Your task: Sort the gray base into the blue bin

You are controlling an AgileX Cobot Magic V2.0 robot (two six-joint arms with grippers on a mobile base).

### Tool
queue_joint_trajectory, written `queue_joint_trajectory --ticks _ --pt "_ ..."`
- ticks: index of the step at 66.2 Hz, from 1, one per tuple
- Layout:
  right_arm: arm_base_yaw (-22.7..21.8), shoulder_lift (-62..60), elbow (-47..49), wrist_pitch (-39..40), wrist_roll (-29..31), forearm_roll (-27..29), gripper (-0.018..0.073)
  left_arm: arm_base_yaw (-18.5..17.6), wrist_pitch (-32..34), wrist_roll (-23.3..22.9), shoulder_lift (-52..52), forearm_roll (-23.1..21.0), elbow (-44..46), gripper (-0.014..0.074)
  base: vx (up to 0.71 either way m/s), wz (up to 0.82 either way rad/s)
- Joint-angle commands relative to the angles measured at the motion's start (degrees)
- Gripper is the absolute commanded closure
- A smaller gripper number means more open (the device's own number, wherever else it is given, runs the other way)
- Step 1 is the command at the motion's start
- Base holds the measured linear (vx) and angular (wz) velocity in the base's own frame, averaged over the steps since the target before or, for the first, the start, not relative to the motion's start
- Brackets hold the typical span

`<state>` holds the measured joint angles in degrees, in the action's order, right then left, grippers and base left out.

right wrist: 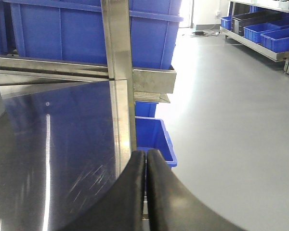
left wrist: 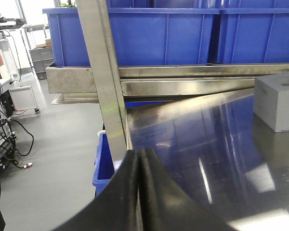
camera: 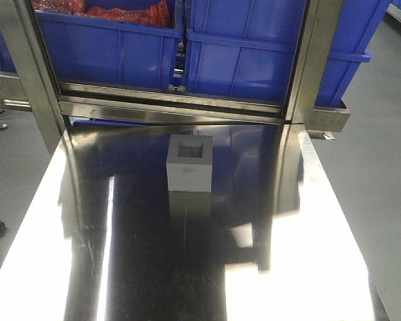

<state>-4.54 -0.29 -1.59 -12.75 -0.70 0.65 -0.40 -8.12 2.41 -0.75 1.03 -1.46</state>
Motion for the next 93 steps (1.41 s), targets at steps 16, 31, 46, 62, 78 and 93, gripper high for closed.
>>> queue_joint_trajectory --ticks 16,31,46,62,78,93 --pt "-0.14 1.03 -0.12 4.15 0.7 -0.25 0.0564 0.08 4.07 -0.29 -0.7 -0.09 1.15 0.0603 0.0 0.0" --pt "-0.14 1.03 -0.12 4.15 0.7 -0.25 0.0564 0.08 4.07 -0.29 -0.7 -0.09 1.15 0.0603 0.0 0.0" --pt "-0.14 1.03 -0.12 4.15 0.7 -0.25 0.0564 0.08 4.07 -0.29 -0.7 -0.09 1.15 0.0603 0.0 0.0" --pt "-0.14 1.03 -0.12 4.15 0.7 -0.25 0.0564 0.08 5.01 -0.29 -0.7 -0.09 1.15 0.0604 0.0 0.0" --pt "-0.14 1.03 -0.12 4.15 0.7 -0.25 0.0564 0.08 13.18 -0.37 -0.7 -0.24 1.64 0.0604 0.0 0.0" --pt "-0.14 1.03 -0.12 4.15 0.7 -0.25 0.0564 0.08 4.48 -3.75 2.6 -4.46 10.41 0.0604 0.0 0.0"
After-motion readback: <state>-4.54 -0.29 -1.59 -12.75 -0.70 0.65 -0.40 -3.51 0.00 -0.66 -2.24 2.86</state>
